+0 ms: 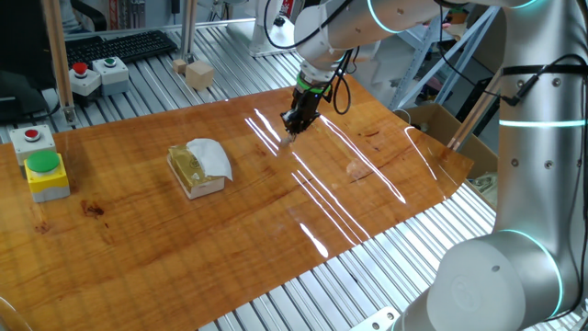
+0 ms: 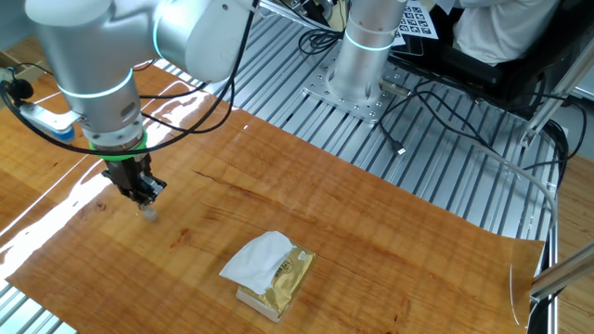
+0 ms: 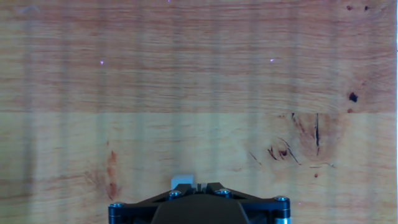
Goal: Use the gripper to push the small block from left to right
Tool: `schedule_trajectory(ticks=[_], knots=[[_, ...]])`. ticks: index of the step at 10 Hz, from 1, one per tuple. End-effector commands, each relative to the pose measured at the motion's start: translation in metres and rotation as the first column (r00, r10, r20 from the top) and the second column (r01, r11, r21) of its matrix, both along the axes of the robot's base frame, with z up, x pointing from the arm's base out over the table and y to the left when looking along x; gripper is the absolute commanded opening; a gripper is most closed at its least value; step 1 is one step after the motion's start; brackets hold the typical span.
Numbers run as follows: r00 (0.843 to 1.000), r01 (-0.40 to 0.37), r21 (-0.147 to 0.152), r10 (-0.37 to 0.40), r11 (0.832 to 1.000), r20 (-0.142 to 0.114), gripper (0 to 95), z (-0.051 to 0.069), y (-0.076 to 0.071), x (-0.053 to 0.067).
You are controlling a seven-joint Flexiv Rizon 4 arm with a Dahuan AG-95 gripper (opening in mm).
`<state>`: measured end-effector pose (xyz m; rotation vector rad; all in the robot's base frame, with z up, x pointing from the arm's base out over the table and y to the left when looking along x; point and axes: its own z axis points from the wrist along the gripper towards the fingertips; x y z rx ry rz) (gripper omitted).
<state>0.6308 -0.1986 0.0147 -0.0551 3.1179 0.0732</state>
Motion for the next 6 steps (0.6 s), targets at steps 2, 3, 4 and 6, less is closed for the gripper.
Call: schedule_trajectory(ticks=[2, 3, 4, 6], knots=[[0.999, -0.046, -0.008, 0.046, 0.999, 0.008, 0.0, -0.004, -0.046, 0.003], [0.998, -0.069, -0.017, 0.069, 0.997, 0.005, 0.0, -0.001, -0.071, 0.006], [0.995, -0.104, -0.021, 0.104, 0.994, 0.010, 0.0, 0.003, -0.105, 0.008], [0.988, -0.156, -0.053, 0.156, 0.986, 0.006, 0.0, 0.009, -0.163, 0.012]])
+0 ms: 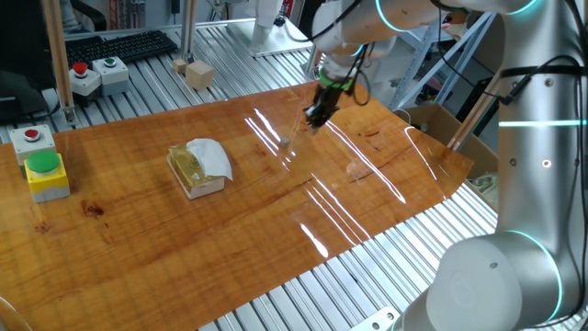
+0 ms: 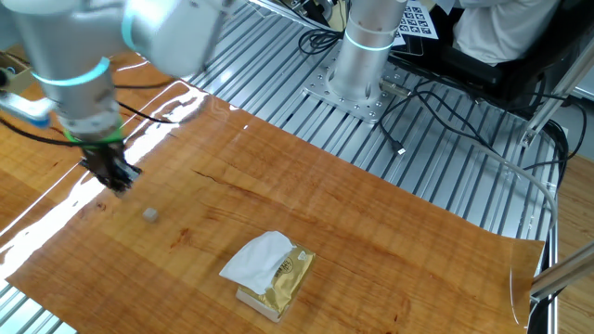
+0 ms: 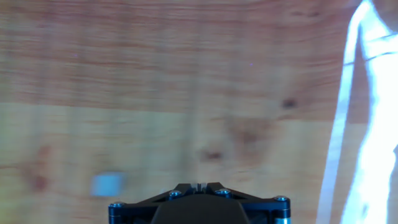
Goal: Use the gripper to push the small block from left to right
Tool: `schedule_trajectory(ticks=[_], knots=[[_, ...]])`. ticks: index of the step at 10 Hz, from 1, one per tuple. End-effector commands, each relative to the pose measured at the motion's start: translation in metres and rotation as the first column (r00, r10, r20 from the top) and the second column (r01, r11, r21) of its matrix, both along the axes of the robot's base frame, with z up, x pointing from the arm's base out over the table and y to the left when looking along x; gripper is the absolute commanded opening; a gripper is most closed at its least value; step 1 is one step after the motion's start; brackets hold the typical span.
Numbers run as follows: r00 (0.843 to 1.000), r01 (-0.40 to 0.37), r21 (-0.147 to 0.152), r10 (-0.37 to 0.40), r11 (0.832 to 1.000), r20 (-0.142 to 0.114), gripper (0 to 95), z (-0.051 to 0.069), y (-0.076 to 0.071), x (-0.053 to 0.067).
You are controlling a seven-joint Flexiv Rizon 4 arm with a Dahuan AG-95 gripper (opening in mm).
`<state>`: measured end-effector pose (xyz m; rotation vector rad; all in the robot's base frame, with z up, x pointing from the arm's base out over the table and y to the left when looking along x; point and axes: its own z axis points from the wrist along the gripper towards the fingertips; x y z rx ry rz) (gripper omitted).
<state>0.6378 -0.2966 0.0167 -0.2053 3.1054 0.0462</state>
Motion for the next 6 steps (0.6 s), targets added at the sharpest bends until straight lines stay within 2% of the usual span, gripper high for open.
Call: schedule_trajectory(ticks=[1, 3, 5, 6], knots=[[0.997, -0.078, -0.047, 0.079, 0.996, 0.009, 0.0, 0.007, -0.082, 0.005], [0.997, -0.079, -0.044, 0.080, 0.996, 0.004, 0.0, 0.008, -0.083, 0.006], [0.999, -0.046, -0.041, 0.046, 0.998, -0.004, 0.0, 0.010, -0.065, 0.012], [1.000, -0.017, -0.040, 0.016, 0.999, -0.010, 0.0, 0.012, -0.052, 0.015]])
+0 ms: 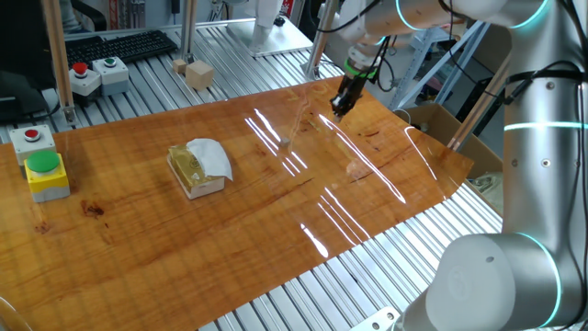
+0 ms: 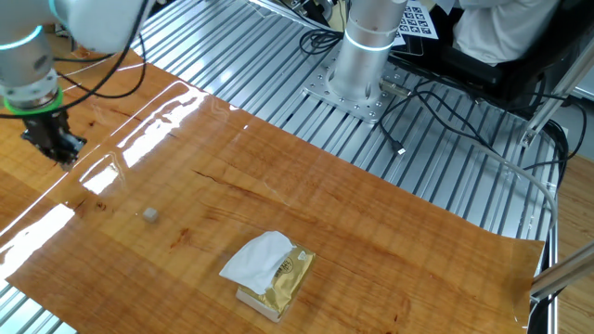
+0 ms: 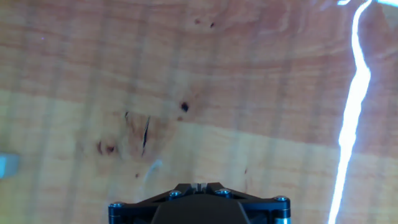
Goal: Use the gripper to push the small block from left to right
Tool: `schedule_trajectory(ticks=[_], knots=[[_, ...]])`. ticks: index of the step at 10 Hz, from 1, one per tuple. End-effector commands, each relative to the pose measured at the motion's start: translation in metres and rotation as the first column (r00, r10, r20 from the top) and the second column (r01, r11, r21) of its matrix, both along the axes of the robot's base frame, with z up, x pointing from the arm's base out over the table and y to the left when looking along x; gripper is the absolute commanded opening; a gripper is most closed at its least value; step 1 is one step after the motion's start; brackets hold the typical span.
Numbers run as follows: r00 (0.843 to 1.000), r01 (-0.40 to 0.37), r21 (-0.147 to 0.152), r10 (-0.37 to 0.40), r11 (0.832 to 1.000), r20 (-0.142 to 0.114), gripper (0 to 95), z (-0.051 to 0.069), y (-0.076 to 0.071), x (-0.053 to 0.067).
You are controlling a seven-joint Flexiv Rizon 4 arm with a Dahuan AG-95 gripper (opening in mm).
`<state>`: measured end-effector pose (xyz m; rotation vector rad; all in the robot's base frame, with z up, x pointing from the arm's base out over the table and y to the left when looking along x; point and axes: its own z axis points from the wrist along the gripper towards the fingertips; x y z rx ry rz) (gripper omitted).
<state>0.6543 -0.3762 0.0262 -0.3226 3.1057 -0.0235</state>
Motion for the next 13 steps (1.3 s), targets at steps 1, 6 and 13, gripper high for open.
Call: schedule_trajectory(ticks=[1, 6, 13], knots=[[0.996, 0.090, 0.004, -0.090, 0.996, -0.014, 0.0, 0.006, 0.047, 0.002], [0.988, 0.155, 0.020, -0.154, 0.988, -0.032, 0.0, 0.014, 0.102, 0.004], [0.977, 0.211, 0.049, -0.210, 0.976, -0.033, 0.0, -0.003, 0.153, -0.017]])
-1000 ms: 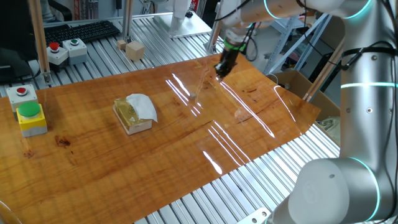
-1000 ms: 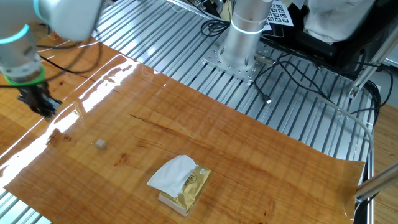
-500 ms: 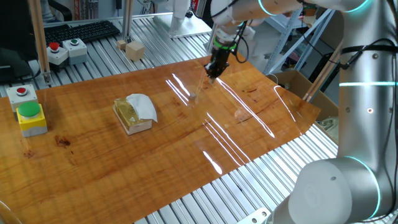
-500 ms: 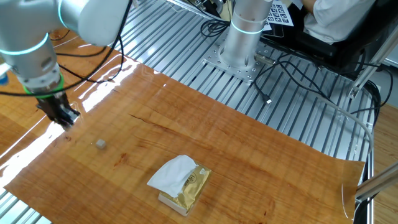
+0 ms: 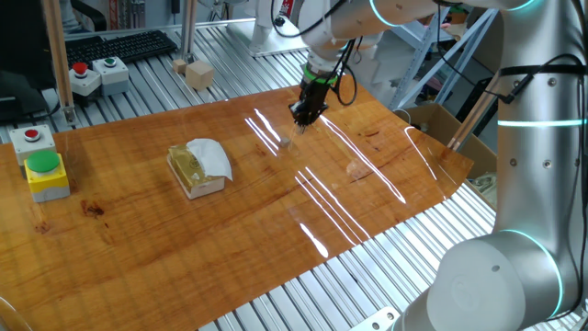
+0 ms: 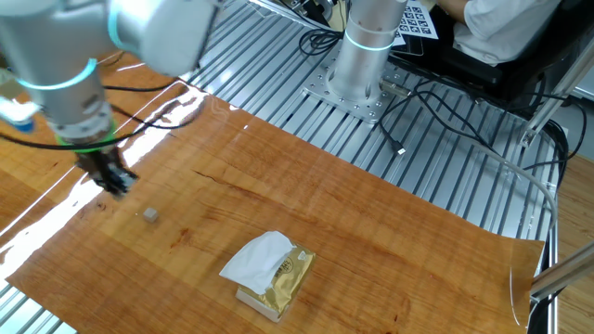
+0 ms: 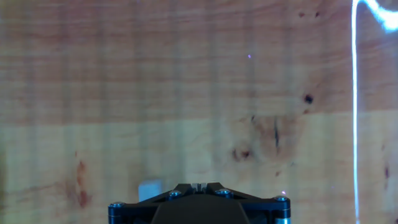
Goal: Use the gripper to push the small block from left to right
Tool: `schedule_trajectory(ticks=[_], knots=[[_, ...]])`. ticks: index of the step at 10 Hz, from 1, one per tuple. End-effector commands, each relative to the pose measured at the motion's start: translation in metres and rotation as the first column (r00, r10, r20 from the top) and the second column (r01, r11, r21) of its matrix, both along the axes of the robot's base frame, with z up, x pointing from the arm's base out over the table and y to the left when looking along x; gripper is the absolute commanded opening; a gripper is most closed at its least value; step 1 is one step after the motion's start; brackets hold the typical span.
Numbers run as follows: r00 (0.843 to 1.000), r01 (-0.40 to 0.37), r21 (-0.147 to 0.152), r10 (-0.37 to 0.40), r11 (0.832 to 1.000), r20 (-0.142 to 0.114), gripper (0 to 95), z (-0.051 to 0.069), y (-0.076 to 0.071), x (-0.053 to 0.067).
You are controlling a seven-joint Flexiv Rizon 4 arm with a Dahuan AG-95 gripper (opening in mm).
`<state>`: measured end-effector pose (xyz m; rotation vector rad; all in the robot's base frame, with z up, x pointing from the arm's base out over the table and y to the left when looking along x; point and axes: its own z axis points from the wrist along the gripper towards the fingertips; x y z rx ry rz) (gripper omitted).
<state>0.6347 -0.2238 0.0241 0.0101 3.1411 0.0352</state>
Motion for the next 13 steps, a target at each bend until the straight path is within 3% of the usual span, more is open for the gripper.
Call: schedule_trajectory(ticks=[1, 4, 5, 8, 10, 11, 12, 13], knots=[[1.000, 0.007, 0.015, -0.007, 1.000, -0.003, 0.0, -0.0031, 0.0094, -0.0015], [1.000, -0.007, 0.011, 0.007, 1.000, 0.004, 0.0, -0.0054, 0.0106, -0.0046], [0.999, -0.025, -0.001, 0.025, 1.000, 0.020, 0.0, -0.0054, 0.0106, -0.0046], [0.993, -0.107, -0.012, 0.107, 0.994, 0.042, 0.0, -0.0054, 0.0106, -0.0046], [0.981, -0.184, -0.025, 0.185, 0.983, 0.054, 0.0, -0.0054, 0.0106, -0.0046], [0.983, -0.173, -0.028, 0.174, 0.985, 0.051, 0.0, -0.0054, 0.0106, -0.0046], [0.984, -0.172, -0.052, 0.175, 0.984, 0.045, 0.0, -0.0054, 0.0106, -0.0046], [0.984, -0.172, -0.029, 0.174, 0.985, 0.048, 0.0, -0.0054, 0.0106, -0.0046]])
